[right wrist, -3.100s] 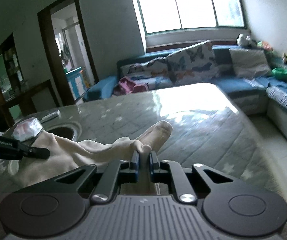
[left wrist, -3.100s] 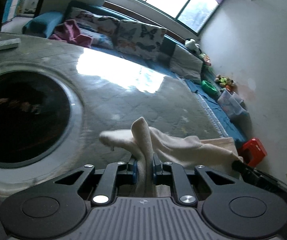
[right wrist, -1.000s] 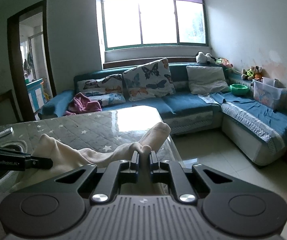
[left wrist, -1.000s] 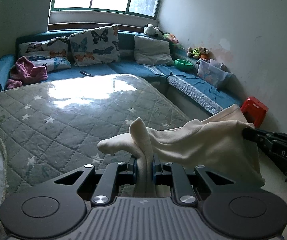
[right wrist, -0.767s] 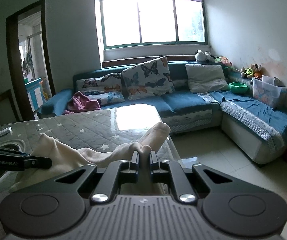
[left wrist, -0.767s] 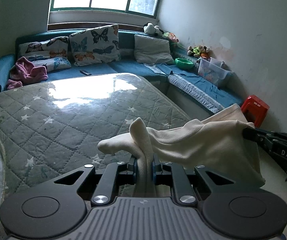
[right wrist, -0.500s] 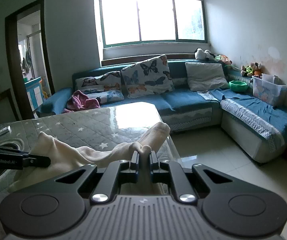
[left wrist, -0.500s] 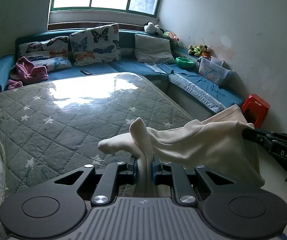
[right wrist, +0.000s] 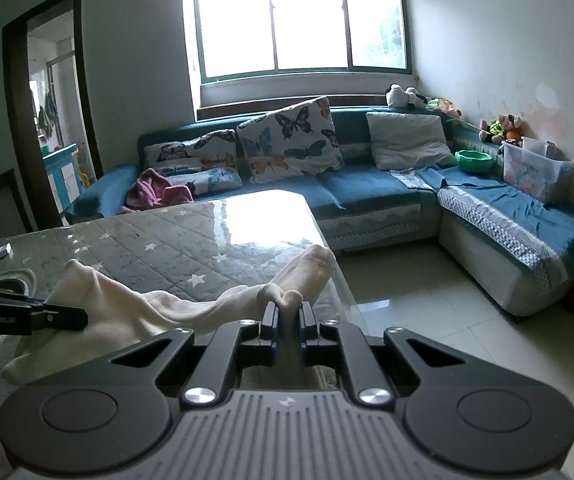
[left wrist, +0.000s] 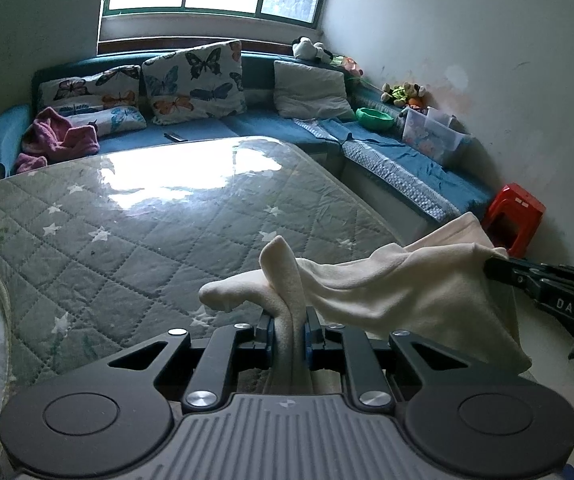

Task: Fold clothes
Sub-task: 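Hold the lifted garment edge up with the left gripper, then lay the held edge over the garment and open the left gripper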

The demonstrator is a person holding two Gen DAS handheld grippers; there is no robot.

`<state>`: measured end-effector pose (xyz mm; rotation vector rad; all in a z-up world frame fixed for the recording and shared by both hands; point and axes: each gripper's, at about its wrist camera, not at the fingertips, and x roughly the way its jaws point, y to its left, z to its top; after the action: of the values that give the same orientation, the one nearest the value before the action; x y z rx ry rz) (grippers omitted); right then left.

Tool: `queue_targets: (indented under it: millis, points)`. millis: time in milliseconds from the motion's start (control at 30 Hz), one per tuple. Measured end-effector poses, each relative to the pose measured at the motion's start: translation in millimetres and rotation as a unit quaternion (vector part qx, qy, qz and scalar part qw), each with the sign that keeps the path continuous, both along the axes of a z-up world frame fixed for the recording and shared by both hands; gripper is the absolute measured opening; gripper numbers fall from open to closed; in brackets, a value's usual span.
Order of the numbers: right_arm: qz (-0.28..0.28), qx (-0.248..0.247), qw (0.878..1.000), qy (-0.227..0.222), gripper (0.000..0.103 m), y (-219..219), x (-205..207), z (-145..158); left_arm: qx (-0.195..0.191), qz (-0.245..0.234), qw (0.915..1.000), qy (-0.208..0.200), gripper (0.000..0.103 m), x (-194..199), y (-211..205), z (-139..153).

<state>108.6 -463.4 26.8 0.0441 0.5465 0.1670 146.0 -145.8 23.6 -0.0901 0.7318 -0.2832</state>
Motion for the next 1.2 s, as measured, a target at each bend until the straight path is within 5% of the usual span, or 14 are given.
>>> queue_targets:
  millis: [800, 1200]
  points:
    - [-0.024, -0.03, 0.997, 0.063, 0.011, 1, 32, -41, 0.005, 0.012, 0.9994, 0.033, 0.015, 13, 9, -30]
    - [-0.041, -0.047, 0.996, 0.062, 0.027, 1, 35, -46, 0.006, 0.017, 0.9989, 0.044, 0.02, 16, 20, -38]
